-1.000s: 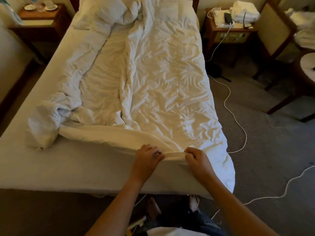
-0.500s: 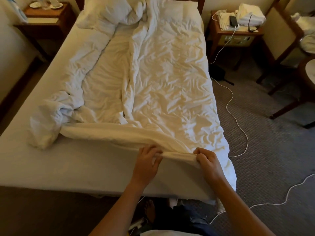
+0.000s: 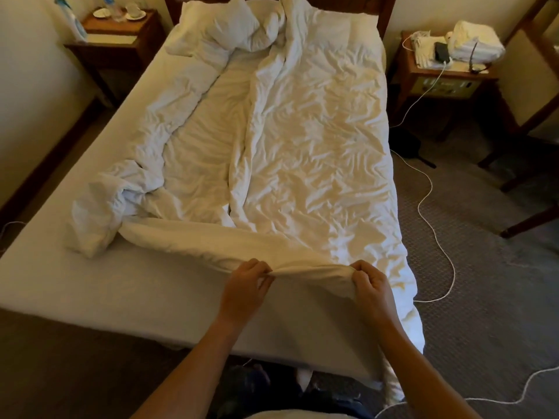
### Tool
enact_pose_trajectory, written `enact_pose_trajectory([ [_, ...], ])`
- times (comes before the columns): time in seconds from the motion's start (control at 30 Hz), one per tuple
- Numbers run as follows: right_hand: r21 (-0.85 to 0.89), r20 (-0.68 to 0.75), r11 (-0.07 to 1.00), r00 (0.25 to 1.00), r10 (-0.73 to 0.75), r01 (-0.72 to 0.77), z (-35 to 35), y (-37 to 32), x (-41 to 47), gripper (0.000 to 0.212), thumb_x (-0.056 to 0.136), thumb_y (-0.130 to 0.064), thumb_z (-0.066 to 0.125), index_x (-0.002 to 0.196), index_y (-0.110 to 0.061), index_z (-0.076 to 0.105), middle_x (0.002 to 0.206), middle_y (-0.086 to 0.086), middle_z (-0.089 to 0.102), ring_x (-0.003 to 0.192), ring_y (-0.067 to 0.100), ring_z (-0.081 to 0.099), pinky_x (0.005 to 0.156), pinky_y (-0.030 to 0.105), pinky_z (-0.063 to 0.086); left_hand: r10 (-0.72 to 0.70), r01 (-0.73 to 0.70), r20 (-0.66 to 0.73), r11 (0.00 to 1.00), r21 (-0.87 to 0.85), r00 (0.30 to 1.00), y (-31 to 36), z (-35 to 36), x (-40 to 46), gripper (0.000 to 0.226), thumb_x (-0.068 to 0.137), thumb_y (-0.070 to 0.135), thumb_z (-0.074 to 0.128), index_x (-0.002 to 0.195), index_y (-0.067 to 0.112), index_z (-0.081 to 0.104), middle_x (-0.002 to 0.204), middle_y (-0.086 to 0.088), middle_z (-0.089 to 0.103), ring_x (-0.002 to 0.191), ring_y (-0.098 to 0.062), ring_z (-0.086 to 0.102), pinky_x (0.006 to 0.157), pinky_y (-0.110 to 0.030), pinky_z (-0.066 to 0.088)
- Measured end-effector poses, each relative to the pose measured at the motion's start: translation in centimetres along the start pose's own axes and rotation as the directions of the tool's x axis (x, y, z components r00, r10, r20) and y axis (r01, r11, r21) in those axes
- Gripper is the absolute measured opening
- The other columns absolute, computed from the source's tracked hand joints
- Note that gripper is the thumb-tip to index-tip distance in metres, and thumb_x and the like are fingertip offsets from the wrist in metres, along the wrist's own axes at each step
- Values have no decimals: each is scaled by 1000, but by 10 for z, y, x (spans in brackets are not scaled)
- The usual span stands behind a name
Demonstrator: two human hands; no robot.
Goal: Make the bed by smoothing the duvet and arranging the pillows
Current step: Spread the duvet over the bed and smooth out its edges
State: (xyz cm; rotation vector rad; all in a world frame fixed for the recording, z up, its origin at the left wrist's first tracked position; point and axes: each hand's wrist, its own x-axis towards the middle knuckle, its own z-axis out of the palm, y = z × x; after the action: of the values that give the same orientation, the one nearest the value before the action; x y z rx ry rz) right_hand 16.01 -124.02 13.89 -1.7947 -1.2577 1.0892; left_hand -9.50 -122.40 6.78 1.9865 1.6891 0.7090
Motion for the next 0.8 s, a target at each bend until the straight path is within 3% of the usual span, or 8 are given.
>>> enact_pose_trajectory([
  [0.1,-73,17,997,1000,-21,22,-4,3,11,28,95,-36,46,79,-19,62,72,6,61,71,24,59,63,37,46,34,-34,-181,999,2,983,11,-20,0,16,89,32,57,87,19,66,90,8,60,83,-12,57,65,-24,46],
  [0.17,-176,94,983,995,-30,46,-1,3,16,25,94,-41,61,80,-20,60,72,2,61,70,20,60,65,39,50,62,-60,-213,998,16,975,13,-33,-4,11,88,27,60,86,18,66,90,7,62,85,-13,61,68,-27,50],
  [0.3,-329,250,932,966,-70,152,20,-10,21,21,86,-48,68,86,-30,57,75,-6,59,68,8,54,64,27,45,60,-62,-152,998,-11,987,8,-60,0,8,89,28,54,87,22,58,88,9,66,81,-11,65,67,-26,51],
  [0.37,-347,326,891,929,-177,292,42,-24,21,19,88,-49,67,100,-39,57,94,-16,57,83,2,53,73,17,43,43,-50,-111,997,-59,993,8,-73,6,12,92,31,50,88,21,54,82,10,61,76,-7,59,64,-21,45],
  [0.47,-305,438,842,851,-290,445,86,-48,18,30,90,-52,61,116,-37,60,110,-20,55,99,0,51,87,18,43,65,-69,-36,986,-151,997,7,-86,16,10,95,30,45,93,22,50,84,9,56,78,-3,54,69,-17,41],
  [0.57,-312,405,860,876,-263,403,118,-65,16,18,96,-44,58,106,-30,63,101,-16,61,91,1,56,82,17,47,109,-88,91,973,-214,990,-2,-95,29,3,96,22,47,98,24,47,88,9,53,83,-8,54,71,-25,43],
  [0.7,-344,321,894,931,-175,287,139,-76,18,8,98,-30,58,97,-25,64,90,-11,65,82,3,59,74,17,48,163,-117,254,976,-185,953,-22,-108,53,20,89,11,55,101,25,46,86,13,49,79,-5,50,66,-26,38],
  [0.8,-318,264,933,961,-84,169,153,-84,16,12,98,-20,52,87,-23,56,76,-5,60,64,7,53,58,18,39,182,-118,401,977,-180,898,-40,-113,68,29,84,23,67,98,31,42,81,11,52,70,-3,49,58,-22,33],
])
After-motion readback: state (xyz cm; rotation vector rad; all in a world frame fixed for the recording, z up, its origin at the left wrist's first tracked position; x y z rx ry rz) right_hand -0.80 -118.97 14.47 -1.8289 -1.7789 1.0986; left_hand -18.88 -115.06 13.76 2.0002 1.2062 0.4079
